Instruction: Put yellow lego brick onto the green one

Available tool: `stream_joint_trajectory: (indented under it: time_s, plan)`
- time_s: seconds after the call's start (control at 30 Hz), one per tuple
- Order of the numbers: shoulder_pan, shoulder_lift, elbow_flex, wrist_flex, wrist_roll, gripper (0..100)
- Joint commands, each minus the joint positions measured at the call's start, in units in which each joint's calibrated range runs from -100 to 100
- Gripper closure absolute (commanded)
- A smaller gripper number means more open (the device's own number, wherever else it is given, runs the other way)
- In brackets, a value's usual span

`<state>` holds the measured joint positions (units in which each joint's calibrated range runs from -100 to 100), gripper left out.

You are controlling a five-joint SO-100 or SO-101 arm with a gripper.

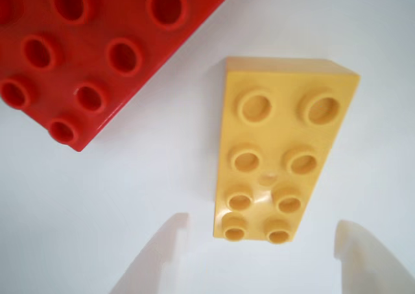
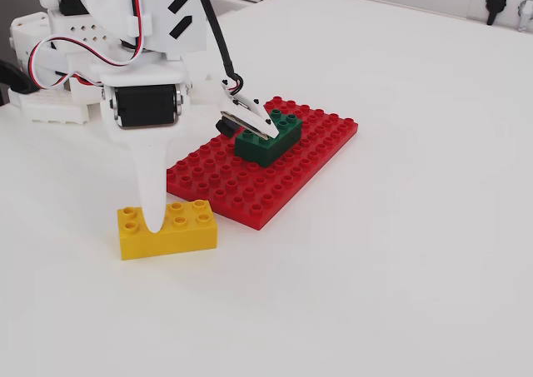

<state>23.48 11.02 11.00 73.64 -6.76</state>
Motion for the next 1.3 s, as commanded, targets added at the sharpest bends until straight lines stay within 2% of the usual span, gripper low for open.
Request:
stream_joint_trajectory:
  time_s: [0.0,0.2,0.6,0.8,1.07,1.27]
  plan:
    - [1.58,-0.08,-2.19,-0.28,0.24,76]
    - [1.72,1.51,0.97,-2.62,1.49,76]
    - [2.24,9.22,-3.36,-2.88,1.86,77]
    - [1.8,9.22,-4.0,-3.31,1.91,94]
    - [2.02,8.21,-4.0,-2.79,1.91,93]
    - [2.17,-1.51,-3.27,-0.63,1.7,92]
